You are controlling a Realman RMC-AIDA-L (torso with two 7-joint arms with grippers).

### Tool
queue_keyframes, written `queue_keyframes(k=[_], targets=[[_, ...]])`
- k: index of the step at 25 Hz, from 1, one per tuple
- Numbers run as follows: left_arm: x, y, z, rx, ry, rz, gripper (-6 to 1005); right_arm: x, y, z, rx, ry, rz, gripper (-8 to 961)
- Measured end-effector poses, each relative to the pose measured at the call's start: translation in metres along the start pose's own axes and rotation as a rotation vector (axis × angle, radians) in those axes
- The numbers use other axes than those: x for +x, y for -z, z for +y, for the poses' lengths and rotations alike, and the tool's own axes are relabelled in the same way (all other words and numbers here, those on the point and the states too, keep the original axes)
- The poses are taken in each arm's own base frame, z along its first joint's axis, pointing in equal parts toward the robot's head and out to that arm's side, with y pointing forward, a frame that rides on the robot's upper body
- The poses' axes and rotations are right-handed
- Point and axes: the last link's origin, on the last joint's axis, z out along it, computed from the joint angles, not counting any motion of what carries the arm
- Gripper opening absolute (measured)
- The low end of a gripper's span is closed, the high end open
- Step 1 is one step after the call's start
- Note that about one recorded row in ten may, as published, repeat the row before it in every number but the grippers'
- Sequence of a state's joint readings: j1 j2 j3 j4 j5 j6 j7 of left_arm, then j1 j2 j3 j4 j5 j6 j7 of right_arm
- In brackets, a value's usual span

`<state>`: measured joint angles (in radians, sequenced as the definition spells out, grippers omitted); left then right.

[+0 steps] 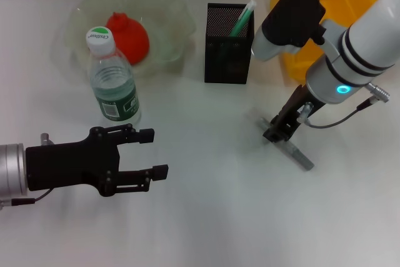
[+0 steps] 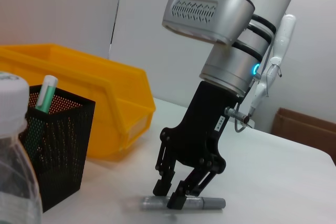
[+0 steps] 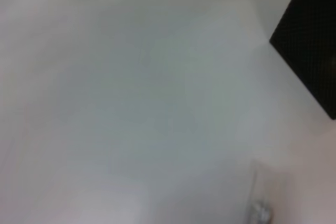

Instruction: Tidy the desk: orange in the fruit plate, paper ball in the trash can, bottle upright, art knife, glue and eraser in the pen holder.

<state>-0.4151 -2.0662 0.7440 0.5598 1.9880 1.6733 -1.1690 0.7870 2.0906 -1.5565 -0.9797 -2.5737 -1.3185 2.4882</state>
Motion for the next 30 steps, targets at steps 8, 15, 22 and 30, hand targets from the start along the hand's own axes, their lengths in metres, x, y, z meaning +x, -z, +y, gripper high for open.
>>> queue_keyframes(k=[8,15,22,30], targets=[[-0.002,0.001,0.001,0.002,0.004,0.000,784,-0.002,-0.003,0.002,0.007,0.013,0.009,272],[-0.002,0.001,0.001,0.002,0.005,0.000,784,-0.001,-0.001,0.004,0.005,0.026,0.006,229],[-0.002,0.002,0.001,0.006,0.006,0.003,784,-0.001,0.033,0.006,-0.002,0.036,-0.126,147],[-0.003,0.001,0.000,0.016,0.006,-0.005,784,0.016,0.128,-0.025,-0.217,-0.048,-0.920,140]])
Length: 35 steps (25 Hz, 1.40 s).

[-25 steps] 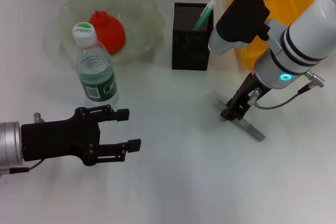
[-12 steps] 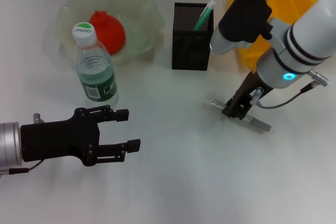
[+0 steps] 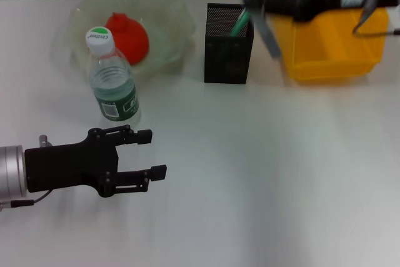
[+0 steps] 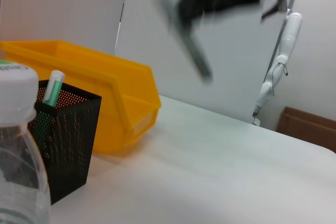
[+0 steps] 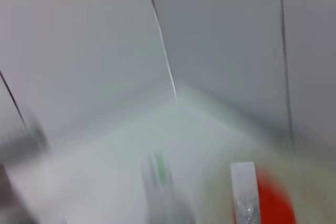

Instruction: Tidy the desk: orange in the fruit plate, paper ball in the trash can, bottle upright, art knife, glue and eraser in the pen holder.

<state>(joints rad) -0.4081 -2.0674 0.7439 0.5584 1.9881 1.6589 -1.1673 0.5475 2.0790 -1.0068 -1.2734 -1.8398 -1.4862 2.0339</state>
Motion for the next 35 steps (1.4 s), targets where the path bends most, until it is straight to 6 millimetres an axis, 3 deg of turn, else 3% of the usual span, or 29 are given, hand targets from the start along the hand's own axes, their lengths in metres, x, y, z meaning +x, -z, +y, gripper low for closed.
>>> queue_keyframes(k=[3,6,8,11,13,17,25,28,31,33,35], targets=[[0.001,0.000,0.000,-0.003,0.001,0.003,784,0.017,0.014,-0.022,0.008,0.049,-0.360,139],[0.001,0.000,0.000,-0.004,0.003,0.006,784,0.030,0.011,-0.029,0.057,0.095,-0.471,138],[0.003,-0.001,0.000,-0.006,0.003,0.009,784,0.046,0.000,-0.038,0.185,0.179,-0.573,137],[0.004,-0.002,-0.001,-0.008,0.003,0.009,784,0.053,-0.012,-0.043,0.255,0.228,-0.574,136],[0.004,-0.001,-0.001,-0.006,0.003,0.012,784,0.060,-0.034,-0.049,0.292,0.238,-0.505,135],[0.004,0.000,-0.001,0.002,0.005,0.021,784,0.065,-0.050,-0.047,0.264,0.251,-0.415,133],[0.024,0.010,-0.009,0.010,-0.075,0.076,784,0.068,-0.045,-0.045,0.224,0.231,-0.327,188],[0.030,0.011,-0.008,0.032,-0.158,0.102,784,0.073,-0.030,-0.039,0.206,0.225,-0.341,390],[0.029,0.011,-0.009,0.050,-0.172,0.116,784,0.080,-0.015,-0.027,0.152,0.215,-0.365,527],[0.028,0.016,-0.010,0.087,-0.203,0.144,784,0.087,0.010,-0.015,0.114,0.224,-0.417,618],[0.027,0.017,-0.009,0.093,-0.205,0.154,784,0.090,0.019,-0.009,0.095,0.231,-0.426,692]])
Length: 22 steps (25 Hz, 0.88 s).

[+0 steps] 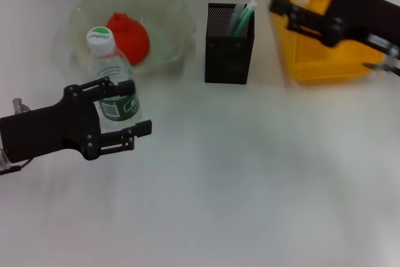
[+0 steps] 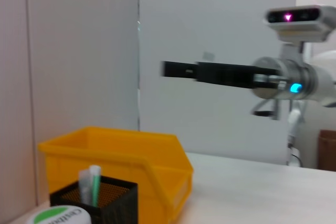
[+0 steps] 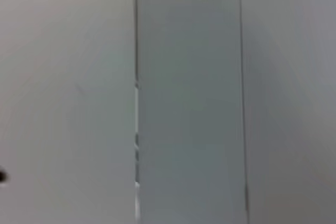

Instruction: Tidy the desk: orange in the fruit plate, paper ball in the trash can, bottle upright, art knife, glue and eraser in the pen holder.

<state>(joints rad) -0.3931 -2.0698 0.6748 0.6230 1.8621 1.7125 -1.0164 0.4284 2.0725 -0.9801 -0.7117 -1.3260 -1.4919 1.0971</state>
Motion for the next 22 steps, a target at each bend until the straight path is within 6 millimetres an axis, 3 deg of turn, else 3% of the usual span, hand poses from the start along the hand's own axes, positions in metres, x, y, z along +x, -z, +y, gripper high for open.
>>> queue_keyframes(k=[3,8,13,22], targets=[[-0.001,0.005,0.001,0.013,0.015,0.008,784,0.000,0.024,0.016,-0.091,-0.008,0.022,804],[0.001,0.025,0.003,-0.005,0.062,-0.005,784,0.001,0.068,0.051,-0.395,-0.095,0.133,815],[0.008,0.050,0.015,-0.099,0.093,0.006,784,0.004,0.077,0.064,-0.486,-0.128,0.150,827],[0.008,0.055,0.027,-0.170,0.131,0.000,784,0.007,0.071,0.065,-0.494,-0.122,0.139,827]])
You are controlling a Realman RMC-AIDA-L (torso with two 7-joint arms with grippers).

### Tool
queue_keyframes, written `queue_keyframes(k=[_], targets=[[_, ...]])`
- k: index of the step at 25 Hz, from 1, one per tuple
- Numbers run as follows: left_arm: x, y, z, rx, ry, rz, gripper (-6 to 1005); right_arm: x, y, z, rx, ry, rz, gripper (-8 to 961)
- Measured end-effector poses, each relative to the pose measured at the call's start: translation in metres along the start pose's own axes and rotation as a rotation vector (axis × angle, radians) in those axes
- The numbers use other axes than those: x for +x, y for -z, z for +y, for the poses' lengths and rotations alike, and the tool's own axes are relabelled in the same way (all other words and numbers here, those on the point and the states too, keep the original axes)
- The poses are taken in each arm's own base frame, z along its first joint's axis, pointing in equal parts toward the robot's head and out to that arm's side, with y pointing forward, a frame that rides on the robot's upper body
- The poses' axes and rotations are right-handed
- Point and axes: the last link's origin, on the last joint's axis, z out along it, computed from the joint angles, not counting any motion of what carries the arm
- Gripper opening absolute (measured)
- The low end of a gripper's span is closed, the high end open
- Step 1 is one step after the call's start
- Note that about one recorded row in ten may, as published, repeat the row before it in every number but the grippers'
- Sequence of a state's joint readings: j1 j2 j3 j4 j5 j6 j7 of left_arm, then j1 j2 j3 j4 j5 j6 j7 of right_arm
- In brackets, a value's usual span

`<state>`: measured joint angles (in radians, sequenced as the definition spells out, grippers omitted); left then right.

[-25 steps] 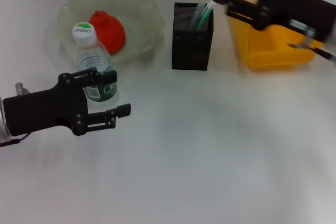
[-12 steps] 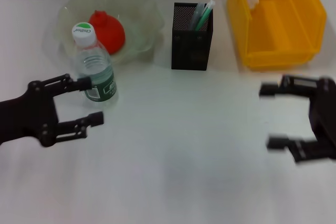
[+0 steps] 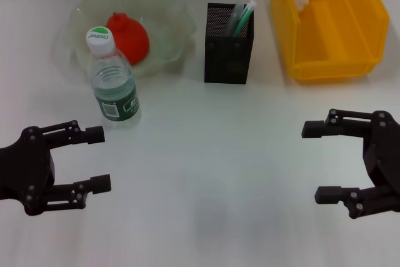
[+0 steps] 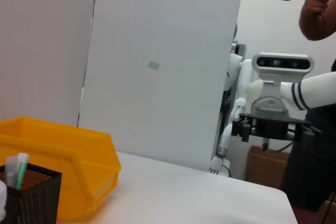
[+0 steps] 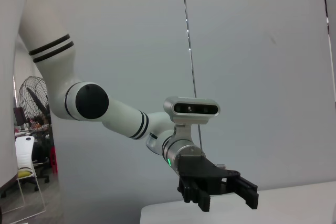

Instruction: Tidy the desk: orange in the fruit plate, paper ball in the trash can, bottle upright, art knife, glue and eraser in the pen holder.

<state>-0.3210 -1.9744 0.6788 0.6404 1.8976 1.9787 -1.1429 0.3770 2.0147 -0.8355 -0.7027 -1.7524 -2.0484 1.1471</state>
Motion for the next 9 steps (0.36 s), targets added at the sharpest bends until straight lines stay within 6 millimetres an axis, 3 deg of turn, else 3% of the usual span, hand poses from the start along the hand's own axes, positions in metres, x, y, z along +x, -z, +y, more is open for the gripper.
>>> queue_keyframes(k=[9], targets=[[-0.0011,-0.0015,0.0027,-0.013,0.007,0.005,784,0.0010,-0.0073,-0.0027,-0.013,0.004,0.003,827]])
